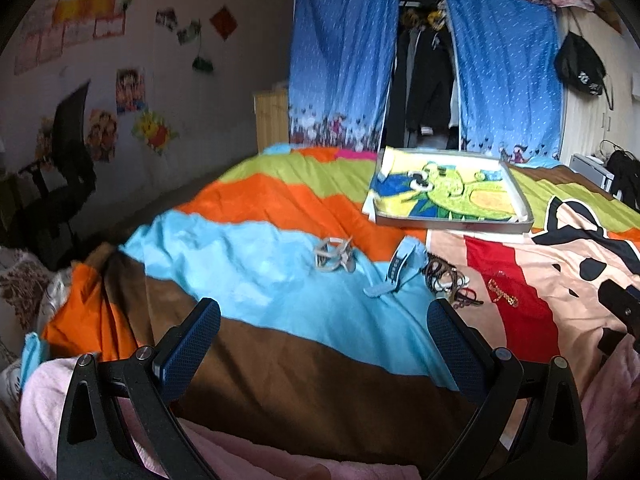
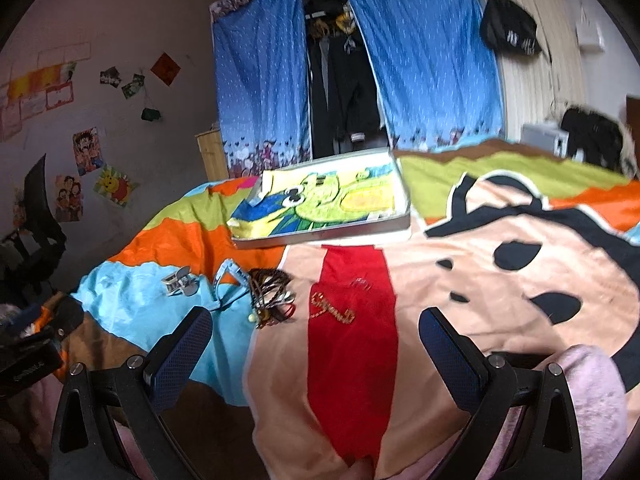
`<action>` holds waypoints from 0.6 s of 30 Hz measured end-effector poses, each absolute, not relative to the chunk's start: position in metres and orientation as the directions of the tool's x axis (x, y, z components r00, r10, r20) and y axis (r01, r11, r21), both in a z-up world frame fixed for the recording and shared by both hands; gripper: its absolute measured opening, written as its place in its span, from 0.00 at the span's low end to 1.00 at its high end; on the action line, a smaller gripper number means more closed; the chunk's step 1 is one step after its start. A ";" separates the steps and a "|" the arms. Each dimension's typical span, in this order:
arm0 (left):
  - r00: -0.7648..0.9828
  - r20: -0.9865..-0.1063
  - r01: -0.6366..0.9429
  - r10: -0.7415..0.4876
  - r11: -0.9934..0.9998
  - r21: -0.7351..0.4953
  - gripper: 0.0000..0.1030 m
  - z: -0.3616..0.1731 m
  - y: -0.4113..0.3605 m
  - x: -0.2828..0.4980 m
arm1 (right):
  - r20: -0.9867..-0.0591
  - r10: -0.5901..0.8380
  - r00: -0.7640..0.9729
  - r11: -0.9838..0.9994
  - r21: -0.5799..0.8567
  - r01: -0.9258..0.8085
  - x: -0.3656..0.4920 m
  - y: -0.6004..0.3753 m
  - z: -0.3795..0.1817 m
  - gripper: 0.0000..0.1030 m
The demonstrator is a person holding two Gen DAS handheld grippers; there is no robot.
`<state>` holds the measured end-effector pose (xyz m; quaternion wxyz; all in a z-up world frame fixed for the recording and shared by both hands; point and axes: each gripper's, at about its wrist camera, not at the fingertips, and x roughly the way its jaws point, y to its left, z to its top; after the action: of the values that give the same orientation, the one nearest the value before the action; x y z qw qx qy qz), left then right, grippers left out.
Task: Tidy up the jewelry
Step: 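Grasp the grey clasp with the left tool while the right tool grasps the blue smartwatch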
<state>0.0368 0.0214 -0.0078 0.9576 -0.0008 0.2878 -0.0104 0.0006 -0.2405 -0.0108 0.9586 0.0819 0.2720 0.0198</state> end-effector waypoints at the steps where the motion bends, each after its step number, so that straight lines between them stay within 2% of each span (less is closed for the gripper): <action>1: 0.823 -0.568 0.018 -0.027 1.000 -0.022 0.98 -0.008 0.024 0.042 | -0.526 0.103 0.844 0.983 0.183 -0.006 0.004 -0.242 -0.011 1.00; 9: 0.764 -0.642 -0.008 -0.057 0.995 -0.098 0.98 -0.006 0.042 0.079 | -0.535 0.209 0.819 0.974 0.192 -0.123 0.035 -0.237 -0.006 1.00; 12: 0.743 -0.665 -0.002 -0.072 0.994 -0.109 0.98 -0.002 0.049 0.097 | -0.565 0.233 0.792 0.971 0.177 -0.160 0.061 -0.232 -0.012 1.00; 18: 0.723 -0.687 0.031 -0.070 0.997 -0.069 0.98 -0.003 0.061 0.147 | -0.589 0.318 0.742 0.943 0.121 -0.309 0.116 -0.209 -0.026 1.00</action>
<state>0.1473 0.0611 -0.0030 0.9279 -0.0261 0.3709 -0.0272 0.1159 -0.2094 -0.0260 0.9334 0.0076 0.3171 0.1680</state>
